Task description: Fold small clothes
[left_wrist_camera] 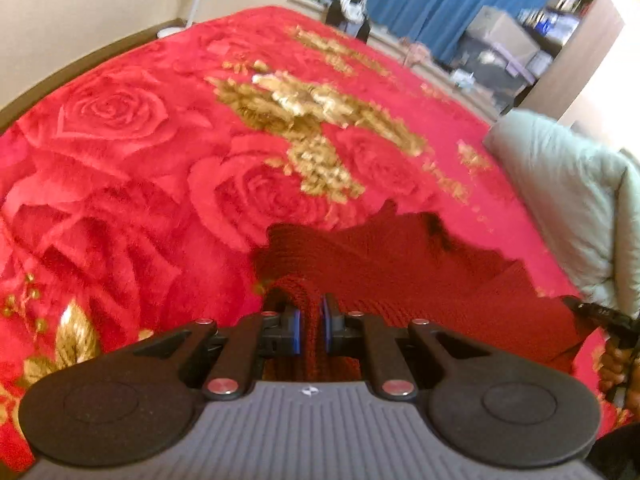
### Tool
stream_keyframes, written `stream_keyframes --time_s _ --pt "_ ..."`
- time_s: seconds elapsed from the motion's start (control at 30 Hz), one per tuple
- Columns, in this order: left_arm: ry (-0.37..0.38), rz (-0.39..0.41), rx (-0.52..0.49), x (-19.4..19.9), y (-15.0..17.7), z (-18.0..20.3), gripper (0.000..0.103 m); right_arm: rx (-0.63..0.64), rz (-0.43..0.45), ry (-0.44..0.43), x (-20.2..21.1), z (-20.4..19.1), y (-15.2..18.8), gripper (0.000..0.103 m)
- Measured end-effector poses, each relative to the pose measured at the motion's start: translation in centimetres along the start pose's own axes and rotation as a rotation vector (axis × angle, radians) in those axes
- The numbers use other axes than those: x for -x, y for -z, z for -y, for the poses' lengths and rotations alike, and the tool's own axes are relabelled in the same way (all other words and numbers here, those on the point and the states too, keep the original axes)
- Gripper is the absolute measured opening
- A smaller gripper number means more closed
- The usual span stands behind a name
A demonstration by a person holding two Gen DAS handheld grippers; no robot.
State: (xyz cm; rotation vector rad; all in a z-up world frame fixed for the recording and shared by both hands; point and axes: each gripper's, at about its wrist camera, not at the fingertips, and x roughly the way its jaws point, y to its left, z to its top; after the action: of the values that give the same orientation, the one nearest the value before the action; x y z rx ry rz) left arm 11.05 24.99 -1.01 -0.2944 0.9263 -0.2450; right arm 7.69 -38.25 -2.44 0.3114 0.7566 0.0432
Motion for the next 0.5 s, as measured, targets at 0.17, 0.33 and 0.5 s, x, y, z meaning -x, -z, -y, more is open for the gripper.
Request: stream_keyframes --time_s 0.17,0.33,0.5 --pt "0.020 -0.028 0.017 0.2 0.0 -0.8 0.022 0.007 -0.025 -0.010 -0.4 0.0 0.4 0.014" --pt "0.050 0.039 0.083 3.6 0.4 -3.9 0.053 -0.070 0.037 -0.010 1.8 2.1 -0.3 0.025" --pt "-0.045 0.021 0.152 5.1 1.3 -7.4 0.054 -0.145 0.053 0.023 2.8 5.1 -0.4 0.026"
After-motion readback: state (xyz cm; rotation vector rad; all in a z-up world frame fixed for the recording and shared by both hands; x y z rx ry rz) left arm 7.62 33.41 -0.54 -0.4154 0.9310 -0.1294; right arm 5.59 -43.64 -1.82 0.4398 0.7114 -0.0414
